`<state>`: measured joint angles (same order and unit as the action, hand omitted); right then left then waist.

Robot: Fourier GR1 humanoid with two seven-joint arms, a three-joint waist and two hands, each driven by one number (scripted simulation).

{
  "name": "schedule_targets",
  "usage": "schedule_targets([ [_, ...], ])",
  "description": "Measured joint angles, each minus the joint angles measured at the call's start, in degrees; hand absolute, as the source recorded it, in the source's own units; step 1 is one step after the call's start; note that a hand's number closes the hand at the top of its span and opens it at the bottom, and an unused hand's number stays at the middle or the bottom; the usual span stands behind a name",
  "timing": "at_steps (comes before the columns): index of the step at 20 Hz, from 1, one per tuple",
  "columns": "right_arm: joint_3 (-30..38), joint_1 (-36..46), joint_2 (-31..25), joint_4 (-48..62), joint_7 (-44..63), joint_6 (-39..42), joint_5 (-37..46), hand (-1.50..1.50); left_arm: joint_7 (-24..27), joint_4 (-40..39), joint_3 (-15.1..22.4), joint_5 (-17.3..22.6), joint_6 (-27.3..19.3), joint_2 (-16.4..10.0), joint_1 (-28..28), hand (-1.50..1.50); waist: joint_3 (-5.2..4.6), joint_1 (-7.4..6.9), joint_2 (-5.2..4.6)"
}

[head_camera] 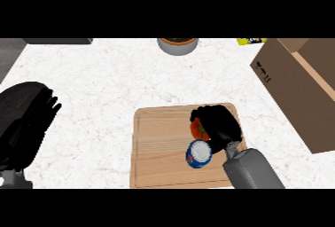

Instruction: Pick the tomato from the cutting board and place it in the cardboard box

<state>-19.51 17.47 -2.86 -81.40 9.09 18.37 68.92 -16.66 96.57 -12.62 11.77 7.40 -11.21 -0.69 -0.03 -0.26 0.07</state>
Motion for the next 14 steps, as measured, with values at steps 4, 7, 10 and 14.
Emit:
schedule_targets([
  [4, -0.1, 0.2, 0.2, 0.7, -2.1, -1.8, 1.3, 1.5, -1.0, 0.3, 0.0, -0.2, -0.4, 0.3, -0.7, 0.0, -0.02, 0.05, 0.09],
  [7, -0.7, 0.3, 1.1, 0.8, -2.1, -2.4, 2.0, 1.5, -1.2, -0.7, -0.6, -0.2, -0.6, 0.0, -2.0, 0.0, -0.02, 0.1, 0.09],
  [10, 2.9, 2.6, 0.9, 2.7, -1.5, -1.5, 1.2, 1.5, -0.8, -1.7, -0.4, -0.8, -0.8, 0.3, -2.6, 0.0, 0.01, 0.08, -0.04],
  [14, 12.4, 7.3, 1.5, 8.9, 6.2, 1.3, -1.1, 1.5, -0.5, -1.4, -0.2, -0.4, 0.1, 0.1, -2.2, 0.0, 0.01, -0.49, -0.33],
])
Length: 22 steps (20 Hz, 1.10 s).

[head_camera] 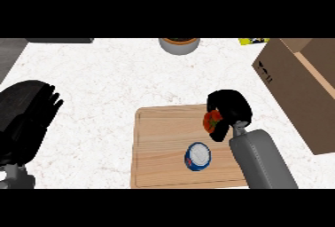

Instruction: Pick the tomato from the cutting board and place it in the cardboard box

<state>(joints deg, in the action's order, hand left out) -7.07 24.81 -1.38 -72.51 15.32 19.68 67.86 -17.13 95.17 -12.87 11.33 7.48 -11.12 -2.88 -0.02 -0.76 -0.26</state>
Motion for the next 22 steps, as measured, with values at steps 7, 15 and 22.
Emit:
schedule_targets([
  [7, 9.9, 11.9, -1.6, 11.1, 9.7, -1.4, 0.0, 1.5, 0.1, -0.9, -0.2, 0.0, 0.3, -0.3, -0.6, 0.0, 0.02, -0.14, -0.02],
  [15, 9.0, 17.4, -1.9, 4.6, 13.9, -3.0, 1.6, 1.5, -0.4, 0.0, -1.0, 0.5, 0.4, -0.4, 0.5, 0.0, 0.02, 0.59, 0.36],
  [22, 9.2, 22.9, -3.3, -8.4, 22.2, -0.4, 4.4, 1.5, 0.1, -0.5, -1.2, 0.5, 0.7, -0.4, 0.7, 0.0, -0.01, 1.06, 0.6],
])
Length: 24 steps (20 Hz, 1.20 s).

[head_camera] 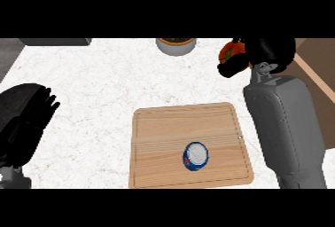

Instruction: Pick the tomato from the cutting board and place it in the cardboard box

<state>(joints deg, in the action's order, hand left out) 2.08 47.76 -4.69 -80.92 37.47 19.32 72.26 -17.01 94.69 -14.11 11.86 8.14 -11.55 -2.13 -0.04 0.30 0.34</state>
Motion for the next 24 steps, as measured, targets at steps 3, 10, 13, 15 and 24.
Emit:
schedule_targets([
  [3, 1.7, 1.5, -2.0, -2.5, 2.7, 0.2, 1.1, 1.5, -0.3, 0.9, 0.1, 0.0, -0.2, 0.2, 0.4, 0.0, 0.0, -0.17, -0.07],
  [10, 6.4, 4.1, -8.0, -2.3, 4.5, -0.2, 1.8, 1.5, 0.6, 0.2, 0.5, -0.8, -0.3, 0.6, 0.0, 0.0, 0.01, -0.42, -0.27],
  [13, 8.5, 4.6, -11.3, -1.0, 3.4, 0.8, 0.8, 1.5, -0.7, 0.9, 0.5, -0.4, -0.5, 0.5, -0.5, 0.0, 0.01, -0.45, -0.28],
  [15, 9.5, 4.3, -13.6, 0.4, 1.9, 1.3, 0.2, 1.5, -1.2, 1.6, 0.7, -0.7, -0.8, 0.7, -0.3, 0.0, 0.02, -0.49, -0.3],
  [24, 13.2, 1.0, -19.5, 11.5, -8.7, -9.2, -2.5, 1.5, -2.3, 2.5, 0.6, -0.3, -0.5, 0.5, -0.4, 0.0, 0.05, -0.79, -0.43],
])
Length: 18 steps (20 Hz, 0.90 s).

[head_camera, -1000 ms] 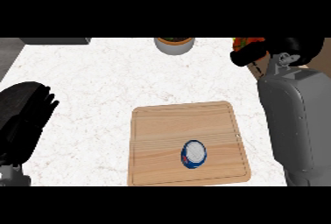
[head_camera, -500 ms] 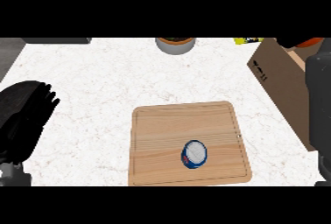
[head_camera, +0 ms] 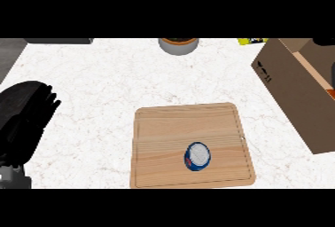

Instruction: Pick the tomato from the cutting board and place it in the cardboard box

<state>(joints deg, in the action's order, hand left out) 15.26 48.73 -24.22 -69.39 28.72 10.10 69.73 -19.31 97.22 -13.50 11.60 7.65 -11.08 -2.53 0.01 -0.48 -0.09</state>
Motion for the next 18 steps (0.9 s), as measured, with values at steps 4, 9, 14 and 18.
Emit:
schedule_targets([
  [4, 1.4, -1.2, -1.4, 4.2, -3.5, -3.4, -1.7, 1.5, 0.8, -0.9, 0.2, -0.8, -0.5, 0.5, -0.4, 0.0, -0.01, 0.06, 0.0],
  [9, 3.5, -1.5, -1.9, 13.6, -7.8, -8.3, -3.9, 1.5, 1.3, -0.8, 0.8, -1.3, -0.4, 0.9, -0.1, 0.0, 0.0, -0.2, -0.1],
  [14, 6.9, -2.6, -1.8, 21.4, -7.0, -8.9, -6.4, -1.5, 1.5, -1.5, 0.8, -1.6, -0.4, 0.7, -0.9, 0.0, -0.08, -0.28, -0.1],
  [18, 8.4, -2.6, -2.7, 26.7, -10.8, -9.7, -9.0, -1.5, 1.0, -1.2, 0.4, -0.8, -0.1, 0.6, -0.9, 0.0, -0.27, -0.36, 0.13],
])
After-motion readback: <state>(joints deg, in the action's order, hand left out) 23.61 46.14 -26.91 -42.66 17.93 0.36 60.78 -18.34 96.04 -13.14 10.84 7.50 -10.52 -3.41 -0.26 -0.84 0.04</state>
